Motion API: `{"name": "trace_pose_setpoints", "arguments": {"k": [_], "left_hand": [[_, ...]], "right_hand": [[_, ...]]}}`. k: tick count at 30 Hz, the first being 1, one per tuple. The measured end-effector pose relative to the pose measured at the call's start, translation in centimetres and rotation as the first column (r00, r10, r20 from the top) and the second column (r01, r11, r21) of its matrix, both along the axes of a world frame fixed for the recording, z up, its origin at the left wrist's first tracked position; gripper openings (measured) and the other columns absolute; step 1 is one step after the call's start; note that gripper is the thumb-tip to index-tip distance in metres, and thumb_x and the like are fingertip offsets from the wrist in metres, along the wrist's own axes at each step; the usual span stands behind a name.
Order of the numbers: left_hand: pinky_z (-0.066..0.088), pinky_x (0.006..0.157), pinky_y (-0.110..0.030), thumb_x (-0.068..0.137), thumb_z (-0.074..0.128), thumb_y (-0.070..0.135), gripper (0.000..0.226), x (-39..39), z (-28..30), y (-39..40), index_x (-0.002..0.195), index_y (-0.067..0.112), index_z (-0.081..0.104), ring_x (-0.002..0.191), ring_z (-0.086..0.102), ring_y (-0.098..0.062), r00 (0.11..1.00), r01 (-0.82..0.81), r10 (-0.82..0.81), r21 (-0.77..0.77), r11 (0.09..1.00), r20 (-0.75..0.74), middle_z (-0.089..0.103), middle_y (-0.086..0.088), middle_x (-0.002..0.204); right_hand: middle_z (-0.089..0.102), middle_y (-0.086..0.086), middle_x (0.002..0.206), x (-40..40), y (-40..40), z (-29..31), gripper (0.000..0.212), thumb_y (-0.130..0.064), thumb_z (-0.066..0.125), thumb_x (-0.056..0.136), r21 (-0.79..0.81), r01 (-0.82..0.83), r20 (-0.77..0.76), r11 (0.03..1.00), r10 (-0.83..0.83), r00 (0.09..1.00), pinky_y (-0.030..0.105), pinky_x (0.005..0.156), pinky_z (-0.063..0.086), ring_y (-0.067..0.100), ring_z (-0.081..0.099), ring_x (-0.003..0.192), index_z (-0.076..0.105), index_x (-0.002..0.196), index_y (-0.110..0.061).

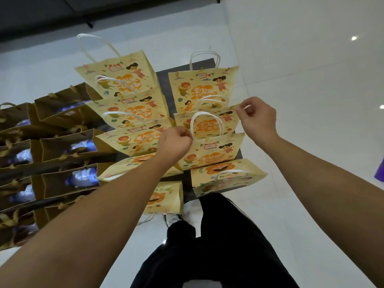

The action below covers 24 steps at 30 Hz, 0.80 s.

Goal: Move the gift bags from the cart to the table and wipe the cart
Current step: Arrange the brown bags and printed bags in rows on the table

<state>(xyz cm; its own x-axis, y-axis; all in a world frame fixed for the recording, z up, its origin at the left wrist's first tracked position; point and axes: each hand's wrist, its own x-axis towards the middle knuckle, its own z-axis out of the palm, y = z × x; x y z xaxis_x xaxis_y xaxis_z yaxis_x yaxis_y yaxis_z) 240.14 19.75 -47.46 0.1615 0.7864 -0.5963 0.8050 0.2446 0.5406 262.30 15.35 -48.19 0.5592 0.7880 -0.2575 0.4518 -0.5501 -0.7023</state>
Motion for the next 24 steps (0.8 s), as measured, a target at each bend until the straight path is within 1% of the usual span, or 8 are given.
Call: {"name": "trace_pose_setpoints", "arguments": {"k": [2,3,5,8,10,12,18,24], "left_hand": [[0.058,0.075,-0.039,0.081,0.053,0.004,0.027,0.2,0.0,0.0,0.082,0.022,0.074,0.081,0.064,-0.019,0.999,0.035,-0.035,0.016,0.999,0.023,0.07,0.004,0.08],[0.058,0.071,-0.038,0.081,0.053,0.003,0.027,0.3,0.0,0.0,0.083,0.022,0.073,0.079,0.065,-0.019,0.998,0.047,-0.048,0.022,0.999,0.036,0.07,0.003,0.08],[0.053,0.062,-0.03,0.084,0.052,0.002,0.03,0.6,0.0,-0.1,0.085,0.025,0.072,0.075,0.065,-0.015,0.996,0.088,-0.088,0.009,0.996,0.034,0.07,0.005,0.079],[0.045,0.053,-0.019,0.084,0.053,0.0,0.032,1.0,-0.1,-0.1,0.083,0.025,0.072,0.066,0.063,-0.008,0.992,0.123,-0.122,-0.03,0.992,0.018,0.066,0.009,0.07],[0.041,0.048,-0.012,0.085,0.055,-0.001,0.031,1.0,-0.1,-0.1,0.081,0.024,0.072,0.064,0.061,-0.005,0.993,0.122,-0.121,-0.054,0.991,0.019,0.065,0.01,0.07],[0.04,0.045,-0.008,0.086,0.056,-0.001,0.03,1.0,-0.1,-0.1,0.083,0.022,0.075,0.066,0.06,-0.003,0.993,0.118,-0.116,-0.061,0.991,0.022,0.065,0.011,0.072],[0.043,0.047,-0.01,0.087,0.057,0.002,0.027,1.2,-0.1,0.3,0.089,0.018,0.079,0.066,0.062,-0.003,0.995,0.098,-0.098,-0.062,0.993,0.018,0.064,0.013,0.07],[0.058,0.08,-0.037,0.086,0.058,0.004,0.027,0.9,0.0,-0.1,0.092,0.016,0.081,0.087,0.067,-0.019,0.993,0.113,-0.114,-0.05,0.992,-0.016,0.067,0.01,0.074]], "right_hand": [[0.067,-0.012,0.075,-0.2,1.1,0.1,0.023,-0.029,0.066,0.096,-0.008,-0.08,0.001,0.997,0.08,0.997,0.007,0.066,0.045,-0.01,0.061,0.067,0.064,0.118,-0.027],[0.068,-0.012,0.078,-0.3,1.7,0.0,0.025,-0.03,0.065,0.098,-0.054,-0.131,-0.006,0.99,0.131,0.991,0.004,0.057,0.042,-0.014,0.059,0.063,0.062,0.123,-0.03],[0.074,-0.007,0.092,-0.2,2.9,-0.9,0.026,-0.037,0.06,0.1,-0.168,-0.213,-0.002,0.963,0.216,0.976,0.013,0.053,0.045,-0.01,0.063,0.064,0.066,0.122,-0.025],[0.076,0.0,0.097,0.1,4.4,-2.2,0.031,-0.042,0.053,0.102,-0.228,-0.264,0.025,0.937,0.277,0.961,0.035,0.077,0.057,0.014,0.073,0.082,0.072,0.111,-0.018],[0.076,0.002,0.091,0.2,5.2,-2.4,0.034,-0.044,0.052,0.102,-0.236,-0.255,0.029,0.938,0.269,0.963,0.039,0.088,0.054,0.02,0.071,0.092,0.072,0.107,-0.017],[0.076,0.002,0.085,0.5,5.8,-2.6,0.035,-0.046,0.052,0.101,-0.244,-0.243,0.018,0.939,0.255,0.967,0.04,0.088,0.054,0.021,0.07,0.091,0.073,0.102,-0.018],[0.073,0.001,0.07,0.5,6.2,-3.0,0.036,-0.044,0.049,0.102,-0.28,-0.241,0.008,0.929,0.253,0.967,0.041,0.084,0.056,0.021,0.07,0.076,0.067,0.087,-0.018],[0.073,0.004,0.076,0.2,6.0,-2.9,0.039,-0.048,0.049,0.1,-0.282,-0.239,-0.013,0.929,0.246,0.969,0.044,0.083,0.056,0.027,0.07,0.074,0.064,0.081,-0.018]]}}
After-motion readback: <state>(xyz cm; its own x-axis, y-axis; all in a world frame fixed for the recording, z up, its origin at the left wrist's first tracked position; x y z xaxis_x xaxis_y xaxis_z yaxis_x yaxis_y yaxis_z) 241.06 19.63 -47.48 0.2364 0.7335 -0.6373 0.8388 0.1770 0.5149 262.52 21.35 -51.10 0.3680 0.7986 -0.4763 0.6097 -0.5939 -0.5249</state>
